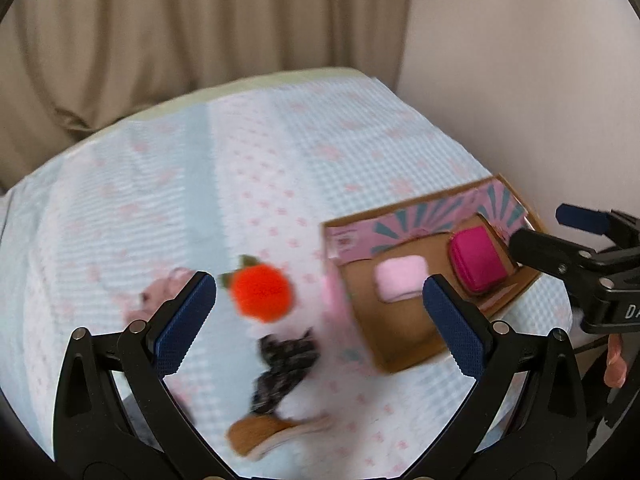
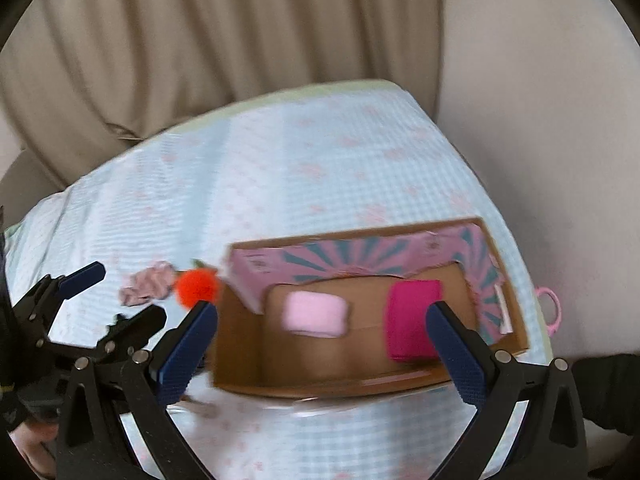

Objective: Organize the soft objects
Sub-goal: 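Grasp the grey fluffy pouf with left tool while right tool grasps orange pompom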

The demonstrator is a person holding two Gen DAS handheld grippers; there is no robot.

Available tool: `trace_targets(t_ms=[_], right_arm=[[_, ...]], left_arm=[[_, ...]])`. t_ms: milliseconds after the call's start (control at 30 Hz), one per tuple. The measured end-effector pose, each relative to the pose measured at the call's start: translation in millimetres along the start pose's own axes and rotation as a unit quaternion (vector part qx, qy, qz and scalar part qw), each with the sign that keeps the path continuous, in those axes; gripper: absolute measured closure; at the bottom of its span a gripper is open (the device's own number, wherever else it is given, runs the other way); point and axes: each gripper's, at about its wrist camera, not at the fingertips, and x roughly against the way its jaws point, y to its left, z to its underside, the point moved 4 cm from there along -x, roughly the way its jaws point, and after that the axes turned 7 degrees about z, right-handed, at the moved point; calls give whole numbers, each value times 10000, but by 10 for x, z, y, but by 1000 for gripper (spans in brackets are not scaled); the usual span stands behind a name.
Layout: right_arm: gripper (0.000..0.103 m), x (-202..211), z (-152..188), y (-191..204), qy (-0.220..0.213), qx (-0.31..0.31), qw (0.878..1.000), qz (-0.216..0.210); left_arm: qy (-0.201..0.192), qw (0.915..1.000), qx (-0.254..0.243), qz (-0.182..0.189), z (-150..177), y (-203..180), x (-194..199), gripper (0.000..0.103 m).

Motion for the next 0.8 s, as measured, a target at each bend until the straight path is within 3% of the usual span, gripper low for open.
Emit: trace_targets(t_ms=[367,600,800], right_arm=[[0,392,256,1099,-652,506,9935,-784],[0,314,409,1598,-684,823,9896,-960],[0,-102,480,2013,-418,978,9892,-1010]], left_arm=[[-648,9940,550,-695,547,1132,986,0],[-707,9877,881,-1082,966,1773,1168,0],[-475,9846,1242,-1131,1353,2199,957,0]])
